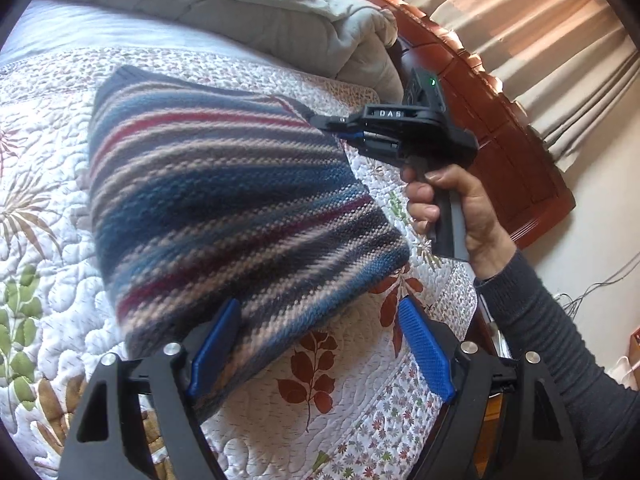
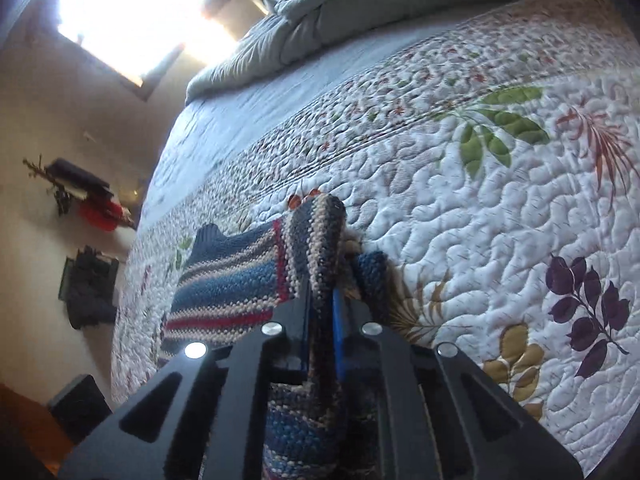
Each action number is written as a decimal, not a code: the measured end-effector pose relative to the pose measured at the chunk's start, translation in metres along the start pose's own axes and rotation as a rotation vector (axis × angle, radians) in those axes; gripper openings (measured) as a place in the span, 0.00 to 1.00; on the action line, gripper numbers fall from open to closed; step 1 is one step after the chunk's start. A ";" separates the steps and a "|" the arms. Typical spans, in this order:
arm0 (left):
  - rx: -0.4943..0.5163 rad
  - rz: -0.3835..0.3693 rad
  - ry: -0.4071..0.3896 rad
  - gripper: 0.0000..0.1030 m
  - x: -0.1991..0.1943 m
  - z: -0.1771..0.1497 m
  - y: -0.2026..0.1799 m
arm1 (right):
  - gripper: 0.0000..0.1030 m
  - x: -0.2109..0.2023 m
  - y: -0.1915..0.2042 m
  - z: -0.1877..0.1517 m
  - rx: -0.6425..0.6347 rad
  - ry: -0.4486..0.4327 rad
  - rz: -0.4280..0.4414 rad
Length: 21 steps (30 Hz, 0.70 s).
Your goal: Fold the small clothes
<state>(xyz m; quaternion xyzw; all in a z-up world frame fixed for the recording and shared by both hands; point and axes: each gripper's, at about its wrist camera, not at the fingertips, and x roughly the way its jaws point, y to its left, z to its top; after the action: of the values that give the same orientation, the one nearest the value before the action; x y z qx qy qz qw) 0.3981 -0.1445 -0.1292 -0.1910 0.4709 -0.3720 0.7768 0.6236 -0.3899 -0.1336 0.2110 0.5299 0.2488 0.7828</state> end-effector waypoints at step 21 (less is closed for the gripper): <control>-0.119 0.059 -0.163 0.80 -0.043 0.037 0.041 | 0.50 0.045 -0.003 0.019 0.065 0.077 0.018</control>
<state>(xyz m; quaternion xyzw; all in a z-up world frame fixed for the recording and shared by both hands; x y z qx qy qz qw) 0.4353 -0.0870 -0.1126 -0.2524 0.4329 -0.3035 0.8104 0.6564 -0.3661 -0.1615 0.2315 0.5654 0.2465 0.7523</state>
